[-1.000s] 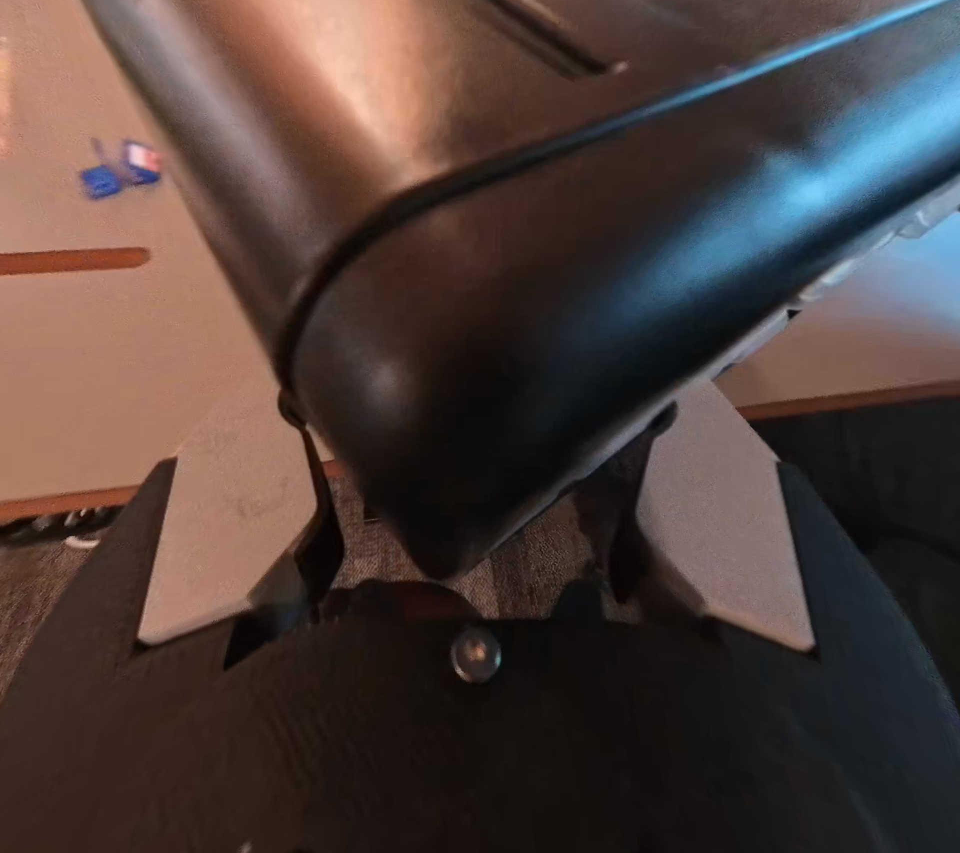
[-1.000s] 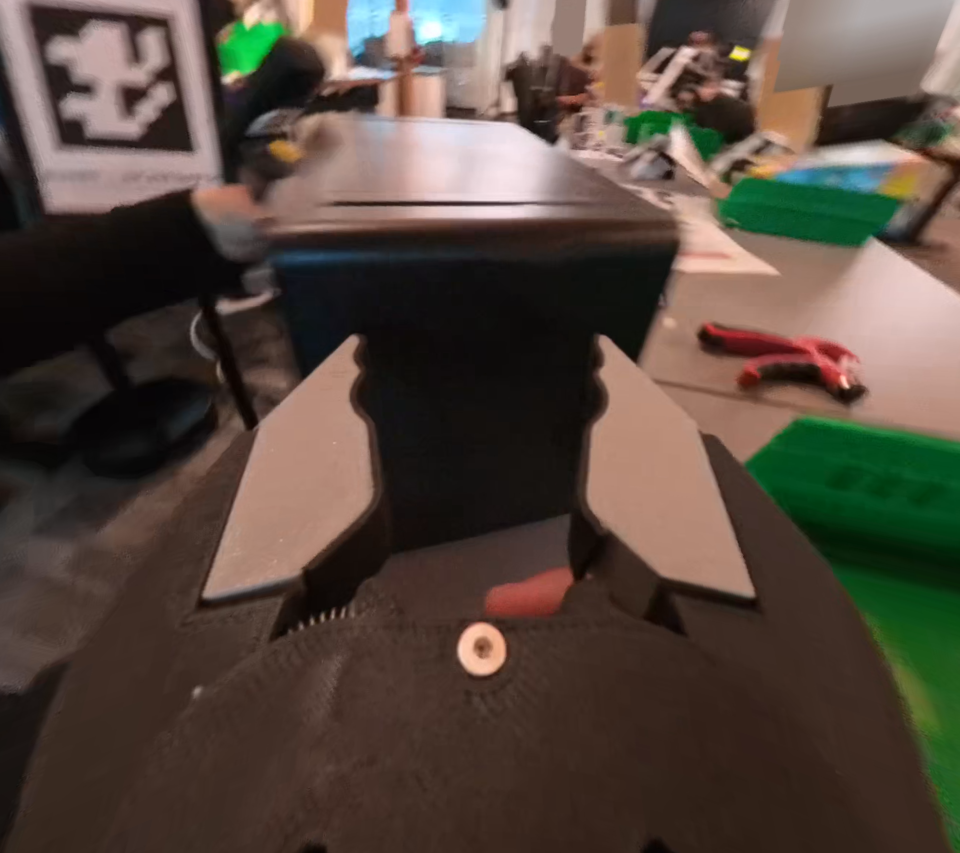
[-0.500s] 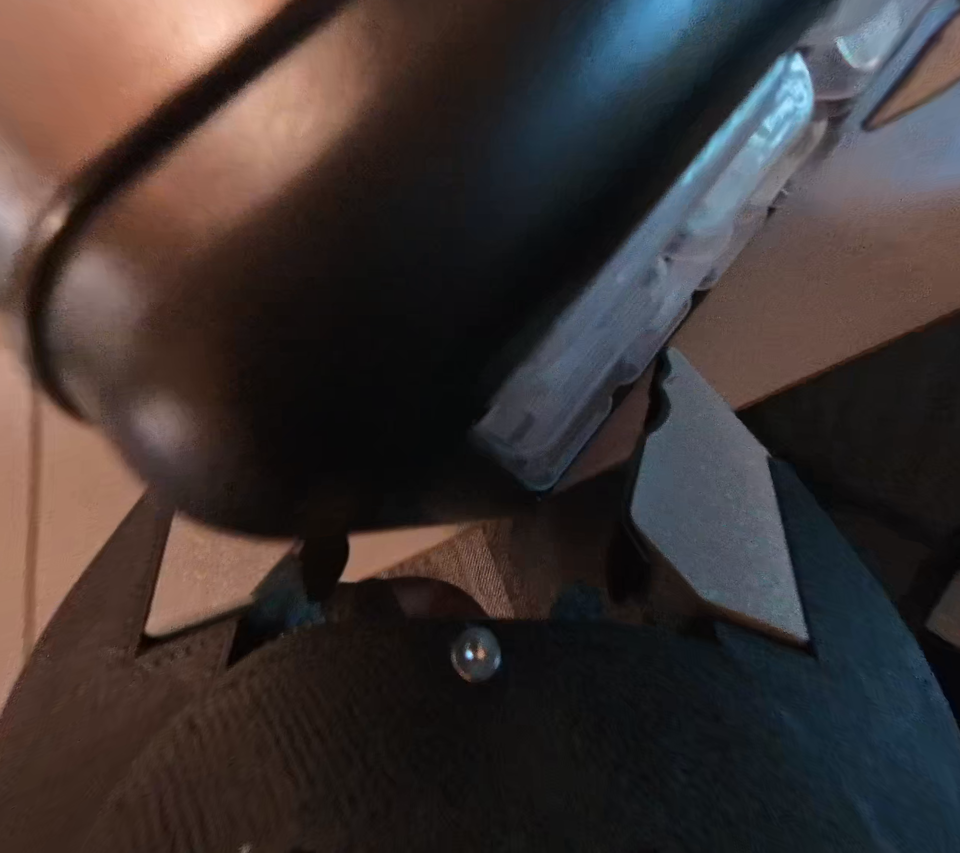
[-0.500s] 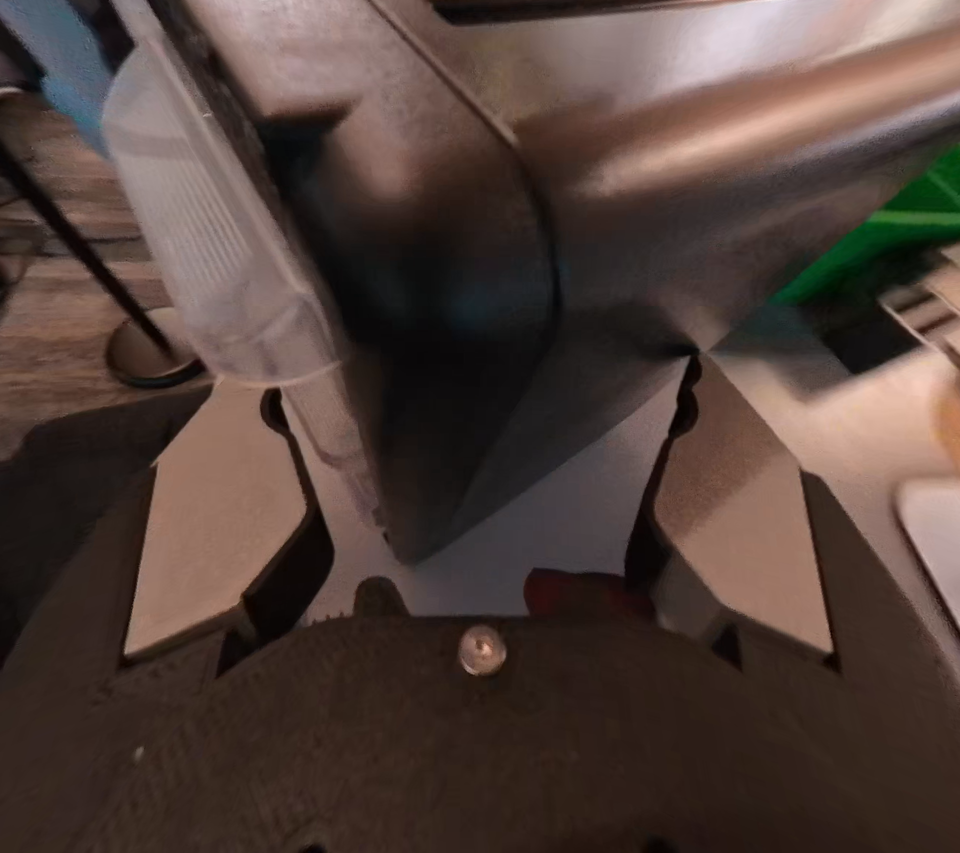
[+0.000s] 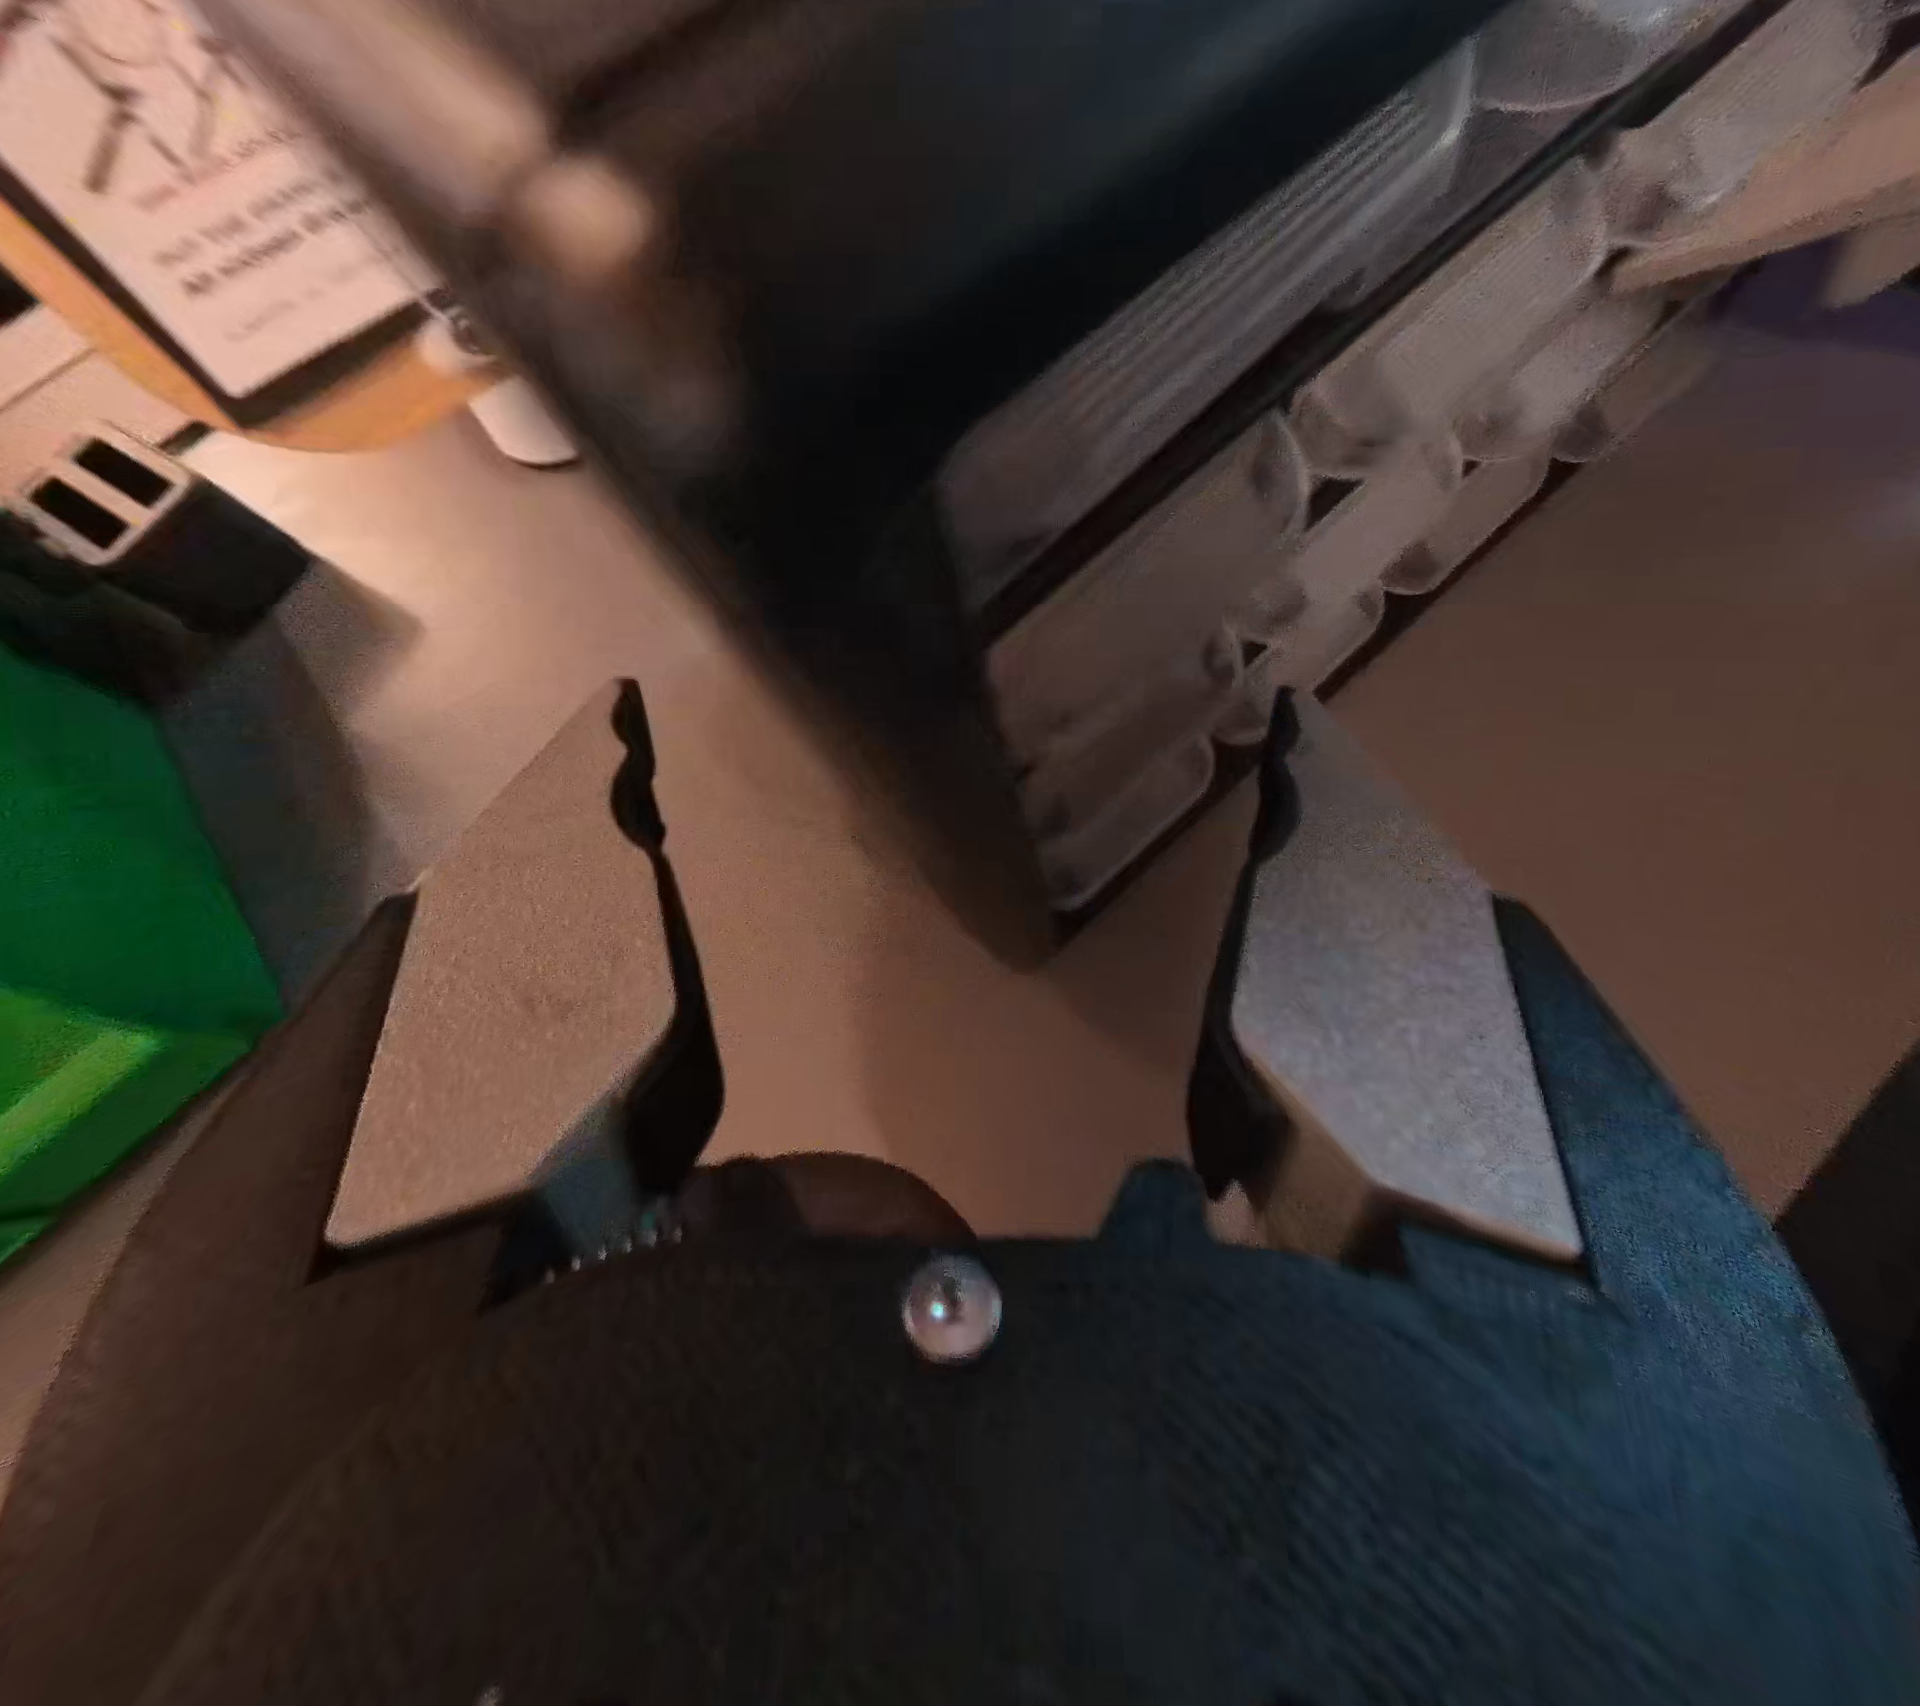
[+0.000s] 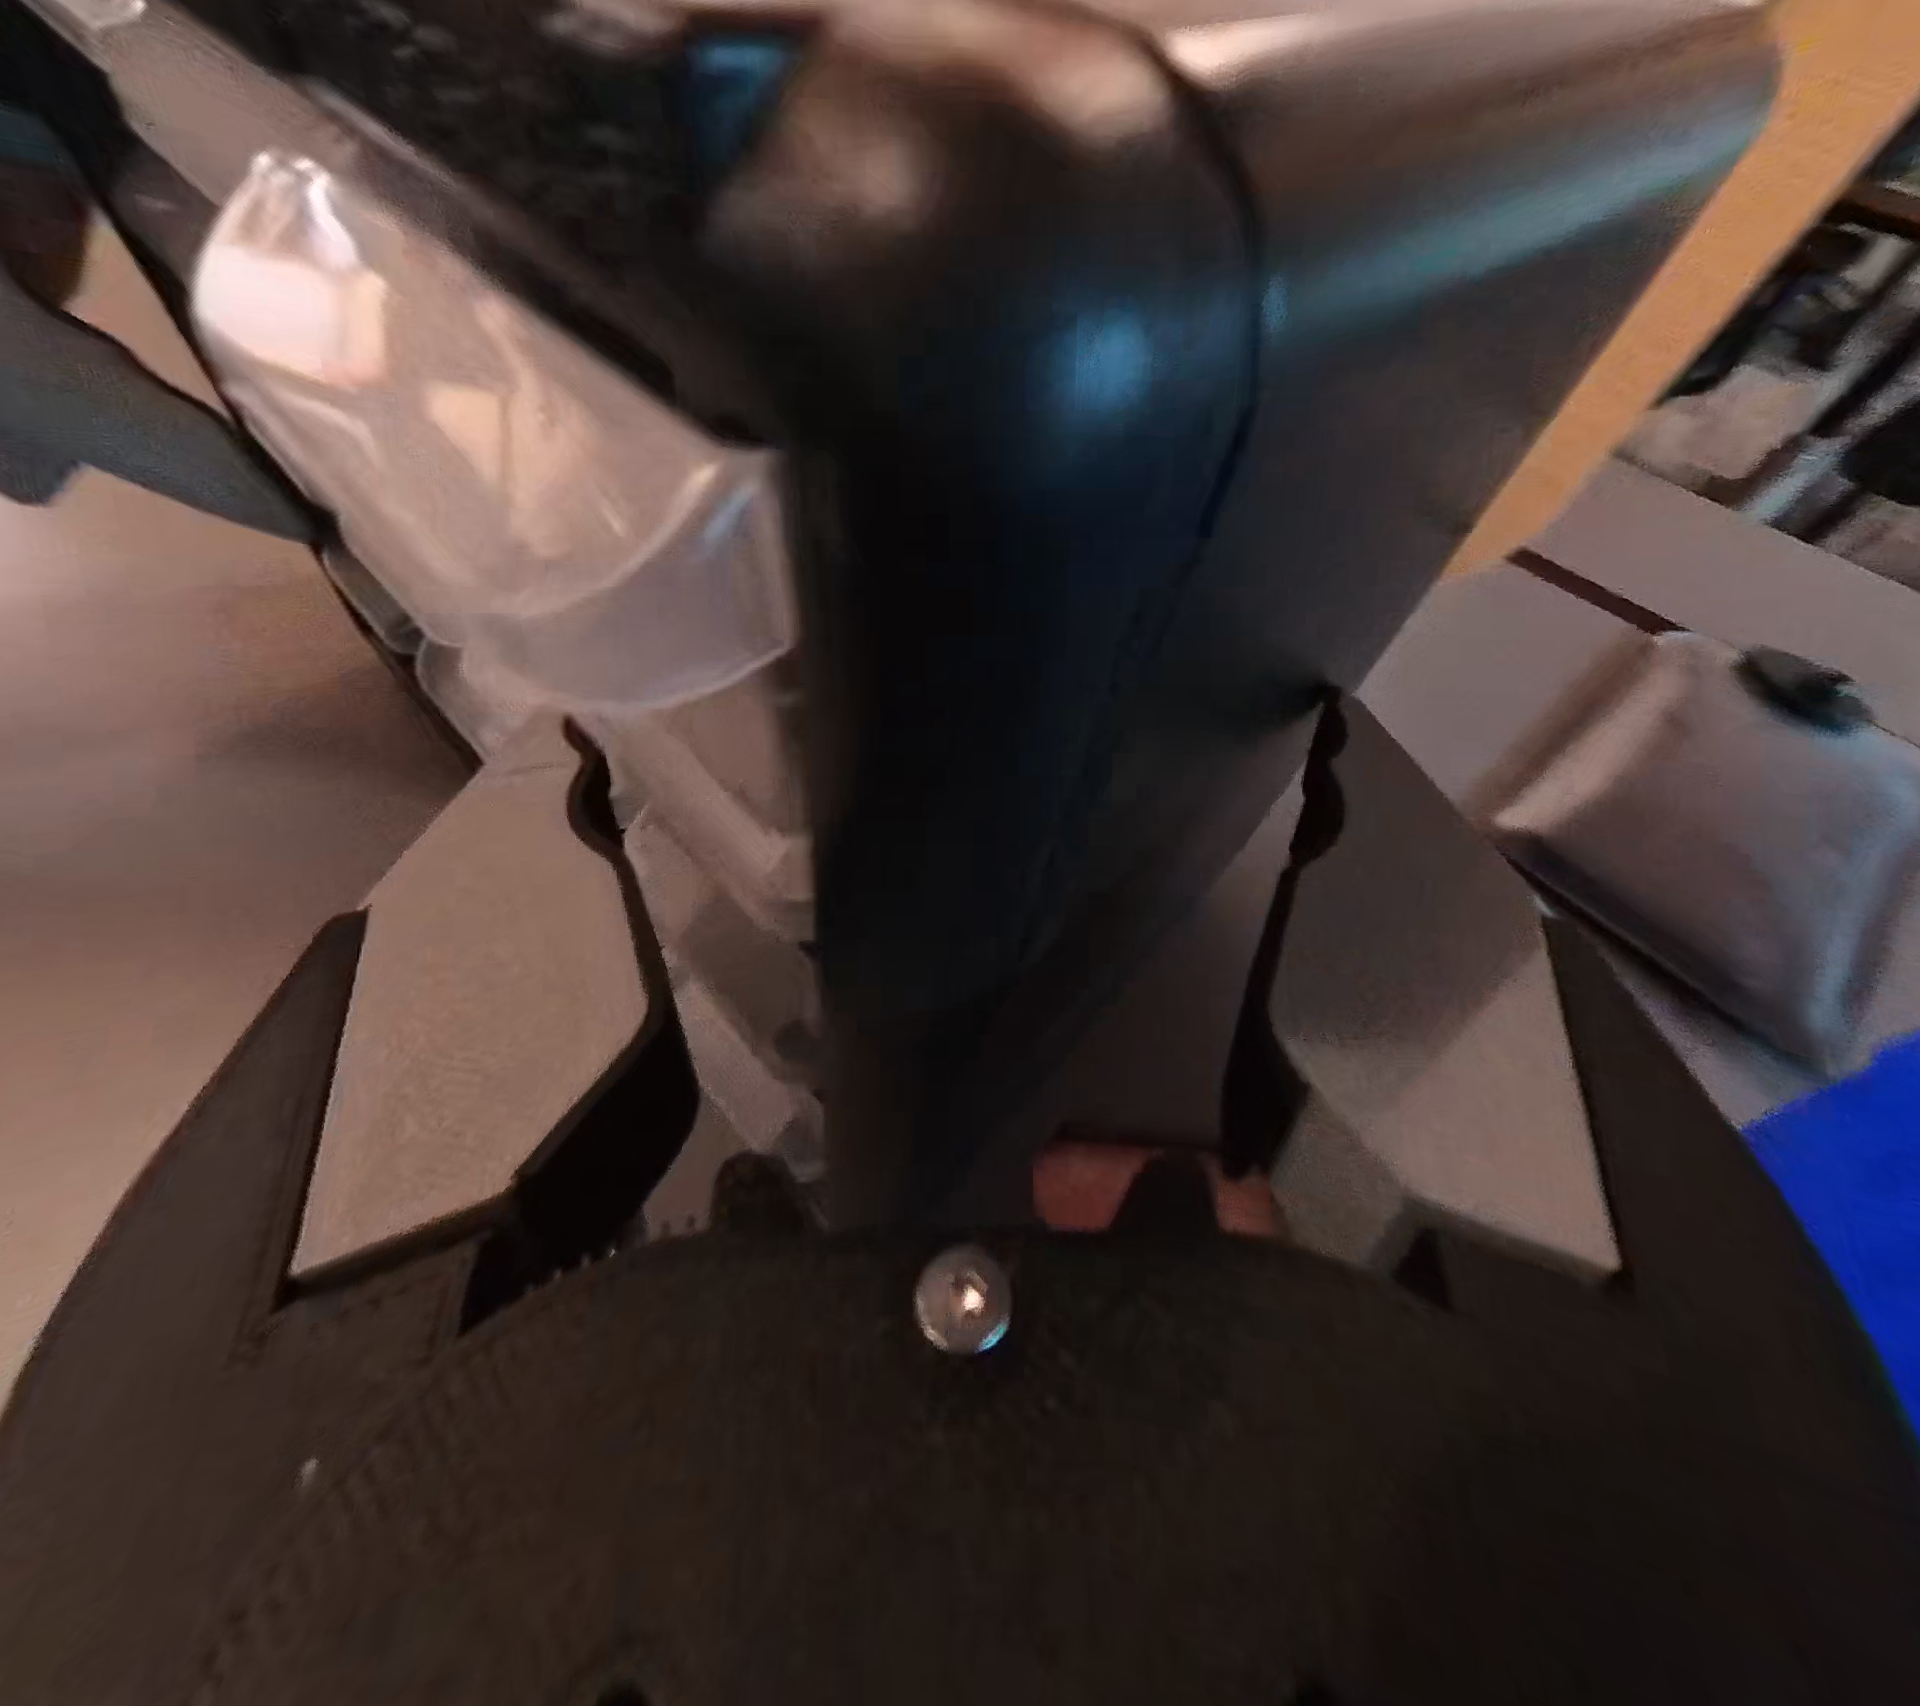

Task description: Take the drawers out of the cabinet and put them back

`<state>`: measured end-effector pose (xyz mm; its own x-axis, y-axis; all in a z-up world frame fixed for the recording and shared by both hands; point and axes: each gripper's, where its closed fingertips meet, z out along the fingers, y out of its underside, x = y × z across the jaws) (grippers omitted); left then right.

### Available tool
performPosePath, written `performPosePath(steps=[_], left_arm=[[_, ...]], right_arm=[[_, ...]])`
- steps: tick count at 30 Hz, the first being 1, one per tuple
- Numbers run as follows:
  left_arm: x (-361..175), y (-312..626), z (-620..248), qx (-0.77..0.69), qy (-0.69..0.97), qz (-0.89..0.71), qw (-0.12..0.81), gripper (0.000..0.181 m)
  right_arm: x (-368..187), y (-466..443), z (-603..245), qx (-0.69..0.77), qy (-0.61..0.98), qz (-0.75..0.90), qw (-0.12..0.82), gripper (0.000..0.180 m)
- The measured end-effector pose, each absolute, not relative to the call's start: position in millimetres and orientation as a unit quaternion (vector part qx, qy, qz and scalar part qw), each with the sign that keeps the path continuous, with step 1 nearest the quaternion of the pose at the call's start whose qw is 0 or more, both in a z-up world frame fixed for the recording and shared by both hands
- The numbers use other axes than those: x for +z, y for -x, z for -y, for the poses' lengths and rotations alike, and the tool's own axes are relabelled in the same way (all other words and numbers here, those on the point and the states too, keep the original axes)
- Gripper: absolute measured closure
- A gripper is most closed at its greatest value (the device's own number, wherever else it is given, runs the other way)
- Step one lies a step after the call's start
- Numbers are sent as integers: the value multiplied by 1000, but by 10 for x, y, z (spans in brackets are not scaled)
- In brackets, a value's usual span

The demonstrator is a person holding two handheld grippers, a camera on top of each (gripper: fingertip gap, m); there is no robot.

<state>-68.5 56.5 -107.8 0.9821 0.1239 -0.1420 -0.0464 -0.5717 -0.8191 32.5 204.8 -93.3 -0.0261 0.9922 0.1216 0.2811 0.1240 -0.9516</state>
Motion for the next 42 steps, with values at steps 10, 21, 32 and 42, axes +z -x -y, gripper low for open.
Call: performPosePath(steps=[10,21,32,42], left_arm=[[-1165,2604,273,155,848,277,424,98],[-1568,3002,377,247,832,305,392,179],[-1458,2462,844,233,772,375,458,152],[-868,1205,163,144,809,157,548,116]], right_arm=[[-954,-346,-2112,397,553,545,490,59],[-998,-283,-2072,409,575,496,506,59],[-1016,67,-2150,429,556,521,486,59],[-1092,74,-2070,432,494,573,491,57]])
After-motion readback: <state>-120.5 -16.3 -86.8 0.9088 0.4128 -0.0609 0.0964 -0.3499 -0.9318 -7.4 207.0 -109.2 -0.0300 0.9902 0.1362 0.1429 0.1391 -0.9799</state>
